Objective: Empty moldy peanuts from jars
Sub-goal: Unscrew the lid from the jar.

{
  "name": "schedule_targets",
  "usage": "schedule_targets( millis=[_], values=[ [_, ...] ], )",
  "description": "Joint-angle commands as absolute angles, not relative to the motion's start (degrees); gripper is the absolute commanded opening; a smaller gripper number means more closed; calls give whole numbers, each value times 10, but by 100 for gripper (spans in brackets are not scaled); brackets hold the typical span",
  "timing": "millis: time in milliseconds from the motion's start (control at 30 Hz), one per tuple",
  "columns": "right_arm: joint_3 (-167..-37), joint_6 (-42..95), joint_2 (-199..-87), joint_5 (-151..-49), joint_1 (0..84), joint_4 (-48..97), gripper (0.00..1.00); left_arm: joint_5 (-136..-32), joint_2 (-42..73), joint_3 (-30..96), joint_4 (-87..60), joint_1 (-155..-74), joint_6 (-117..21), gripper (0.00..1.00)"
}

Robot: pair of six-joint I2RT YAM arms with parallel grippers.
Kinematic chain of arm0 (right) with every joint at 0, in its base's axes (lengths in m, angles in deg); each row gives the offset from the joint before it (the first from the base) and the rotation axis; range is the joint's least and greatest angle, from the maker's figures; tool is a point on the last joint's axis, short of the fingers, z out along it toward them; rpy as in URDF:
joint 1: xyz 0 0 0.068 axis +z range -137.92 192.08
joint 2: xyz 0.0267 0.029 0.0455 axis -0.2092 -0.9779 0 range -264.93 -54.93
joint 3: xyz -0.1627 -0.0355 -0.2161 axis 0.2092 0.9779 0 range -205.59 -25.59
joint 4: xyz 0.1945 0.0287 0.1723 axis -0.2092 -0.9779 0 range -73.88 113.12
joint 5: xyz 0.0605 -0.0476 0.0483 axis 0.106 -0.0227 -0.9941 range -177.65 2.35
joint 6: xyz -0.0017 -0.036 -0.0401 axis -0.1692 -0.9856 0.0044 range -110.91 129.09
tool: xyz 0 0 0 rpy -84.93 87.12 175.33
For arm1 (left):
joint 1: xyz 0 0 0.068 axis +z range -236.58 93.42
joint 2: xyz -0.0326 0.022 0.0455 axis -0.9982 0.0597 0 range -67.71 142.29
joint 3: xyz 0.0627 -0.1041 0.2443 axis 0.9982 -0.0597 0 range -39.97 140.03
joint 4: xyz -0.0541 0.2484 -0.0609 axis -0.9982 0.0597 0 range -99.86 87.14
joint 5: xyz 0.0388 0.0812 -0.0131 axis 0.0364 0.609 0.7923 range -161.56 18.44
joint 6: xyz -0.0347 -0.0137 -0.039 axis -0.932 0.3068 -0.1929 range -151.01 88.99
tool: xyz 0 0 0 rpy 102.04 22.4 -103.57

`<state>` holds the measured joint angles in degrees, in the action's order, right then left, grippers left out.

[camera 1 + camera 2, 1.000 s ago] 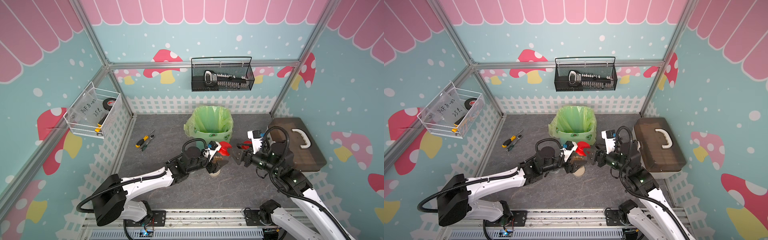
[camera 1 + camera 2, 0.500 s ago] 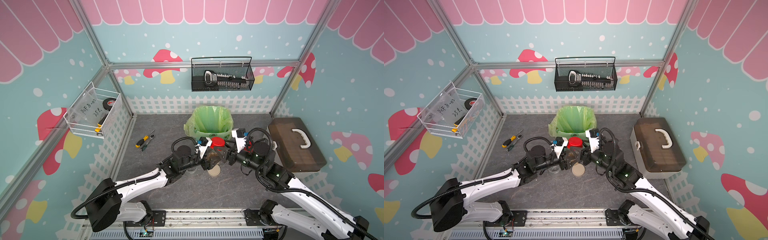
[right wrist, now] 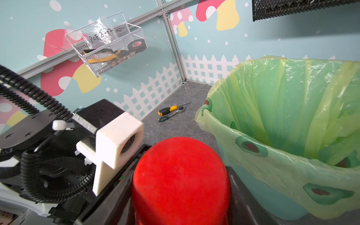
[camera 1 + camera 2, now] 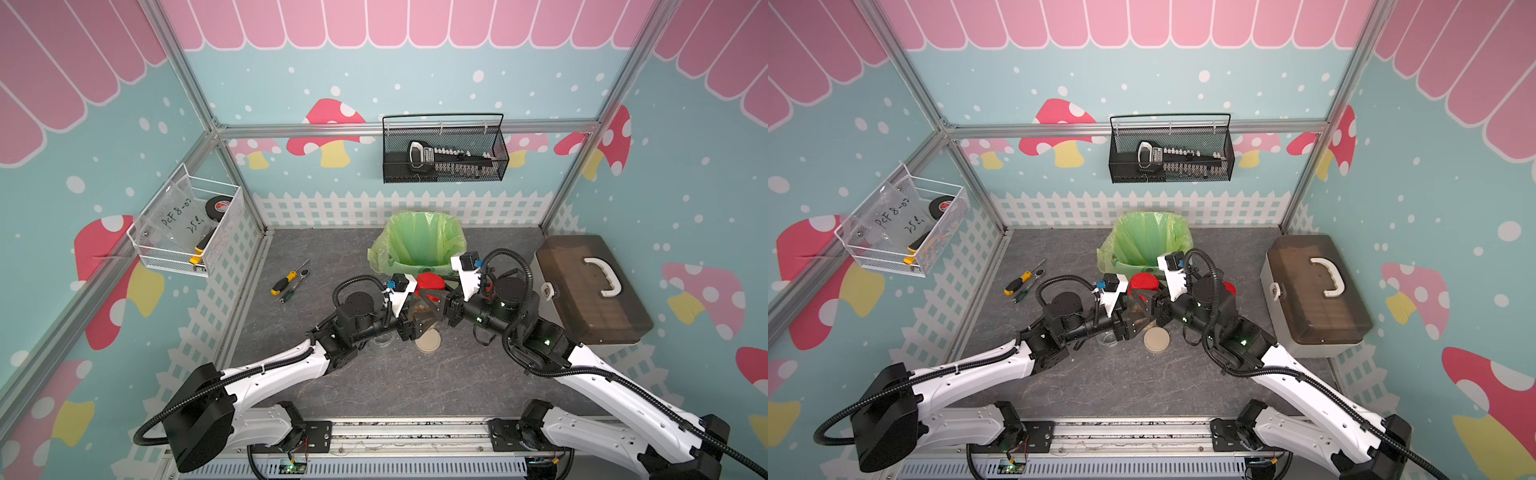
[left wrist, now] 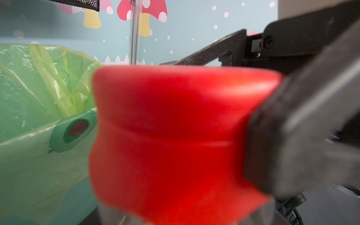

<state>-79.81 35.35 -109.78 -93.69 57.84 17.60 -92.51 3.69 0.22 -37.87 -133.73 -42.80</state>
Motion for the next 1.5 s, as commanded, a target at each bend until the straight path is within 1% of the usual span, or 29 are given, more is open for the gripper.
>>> schedule_targets(
  millis=[0,67,200,300,333,400,500,533,600,667,800,900,1067,1233,1300,1400,1467],
  values=[
    [-837,321,-1095,-1027,577,151,53,-992,13,-11,-427,-1321,-459,68],
    [-850,311,-1100,-1080,563,135,51,-1024,7,-17,-442,-1311,-474,68],
    [-867,315,-1120,-1234,502,137,49,-1092,-1,-30,-489,-1291,-513,68],
    [-873,326,-1137,-1314,469,156,49,-1131,-2,-30,-505,-1287,-527,68],
    [-875,329,-1142,-1319,466,160,49,-1134,-3,-30,-505,-1287,-528,68],
    [-880,333,-1146,-1303,465,159,54,-1123,-6,-31,-496,-1287,-523,68],
    [-878,344,-1138,-1248,478,164,67,-1104,-6,-27,-474,-1287,-510,68],
    [-878,343,-1135,-1228,487,162,70,-1102,-5,-26,-471,-1287,-508,68],
    [-877,339,-1132,-1167,519,158,75,-1090,-3,-27,-475,-1287,-510,68],
    [-879,336,-1136,-1100,554,155,78,-1072,-6,-28,-473,-1287,-509,68],
    [-888,339,-1147,-982,605,137,77,-1012,-23,-36,-444,-1287,-487,68],
    [-887,334,-1154,-925,623,135,72,-1003,-31,-39,-440,-1287,-483,68],
    [-892,336,-1180,-927,630,149,69,-1020,-20,-34,-443,-1287,-485,68],
    [-894,338,-1179,-908,633,154,67,-1021,-19,-31,-436,-1288,-483,68],
    [-895,340,-1181,-904,634,151,69,-1021,-19,-31,-435,-1288,-482,68],
    [-901,344,-1189,-910,633,146,77,-1024,-19,-31,-434,-1288,-482,68],
    [-903,345,-1193,-915,634,147,79,-1025,-19,-31,-434,-1288,-482,68]
  ],
)
